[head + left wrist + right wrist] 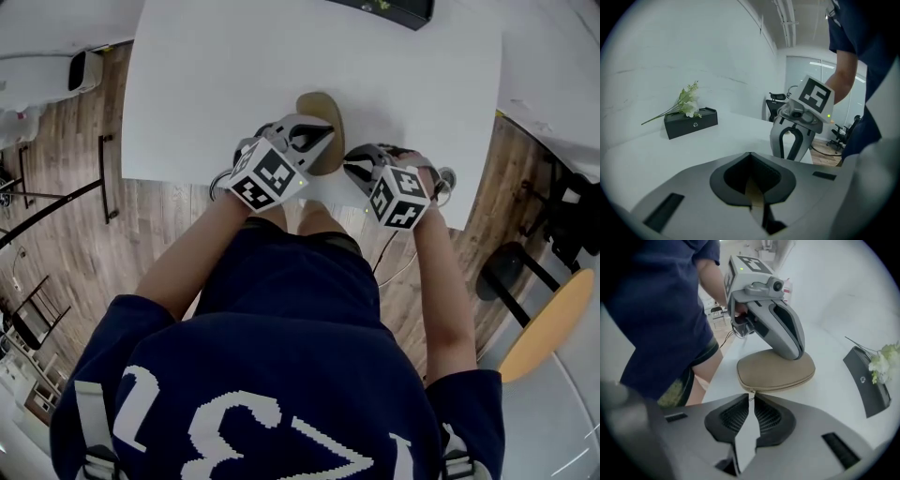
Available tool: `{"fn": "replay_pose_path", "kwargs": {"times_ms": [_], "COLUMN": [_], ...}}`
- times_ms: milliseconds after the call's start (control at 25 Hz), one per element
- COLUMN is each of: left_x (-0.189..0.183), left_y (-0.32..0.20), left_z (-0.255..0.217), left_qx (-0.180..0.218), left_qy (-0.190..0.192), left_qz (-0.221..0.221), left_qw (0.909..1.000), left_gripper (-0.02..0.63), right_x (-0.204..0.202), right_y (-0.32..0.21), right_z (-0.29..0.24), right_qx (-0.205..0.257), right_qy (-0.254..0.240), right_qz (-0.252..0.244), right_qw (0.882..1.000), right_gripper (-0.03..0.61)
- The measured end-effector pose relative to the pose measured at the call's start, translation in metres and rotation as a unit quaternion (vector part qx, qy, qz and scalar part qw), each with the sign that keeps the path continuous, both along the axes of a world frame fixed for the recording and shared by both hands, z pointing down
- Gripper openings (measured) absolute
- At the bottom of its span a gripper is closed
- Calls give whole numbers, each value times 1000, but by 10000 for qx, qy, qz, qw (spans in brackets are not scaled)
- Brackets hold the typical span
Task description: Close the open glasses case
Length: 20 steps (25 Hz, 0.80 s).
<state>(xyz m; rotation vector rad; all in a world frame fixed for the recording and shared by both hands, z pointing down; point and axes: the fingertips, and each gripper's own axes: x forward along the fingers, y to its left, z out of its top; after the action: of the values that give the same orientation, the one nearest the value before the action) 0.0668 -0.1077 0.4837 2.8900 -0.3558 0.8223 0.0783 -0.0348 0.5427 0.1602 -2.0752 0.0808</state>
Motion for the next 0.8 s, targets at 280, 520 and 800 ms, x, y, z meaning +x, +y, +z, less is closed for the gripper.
{"fn": "replay_pose_path", "kwargs": {"times_ms": [280, 520, 800], "left_x": [-18, -14, -14], "left_y": [-1, 0, 1], "left_z": [-2, 0, 1], "left_qx": [132, 220, 127], "left_qy": [159, 297, 455], "left_qz": [-375, -486, -499], "left_qw": [9991, 9981, 9976], "left_gripper": [12, 12, 12], "right_x": [-27, -19, -3], "right_y": [5, -2, -46], "right_z": [-6, -2, -3], "right_qx": [-421, -498, 25], "right_qy": [-976, -864, -655], "right_qz": [1893, 2028, 2347], "right_qw": [9762, 9741, 9698], "right_gripper": [21, 21, 20]}}
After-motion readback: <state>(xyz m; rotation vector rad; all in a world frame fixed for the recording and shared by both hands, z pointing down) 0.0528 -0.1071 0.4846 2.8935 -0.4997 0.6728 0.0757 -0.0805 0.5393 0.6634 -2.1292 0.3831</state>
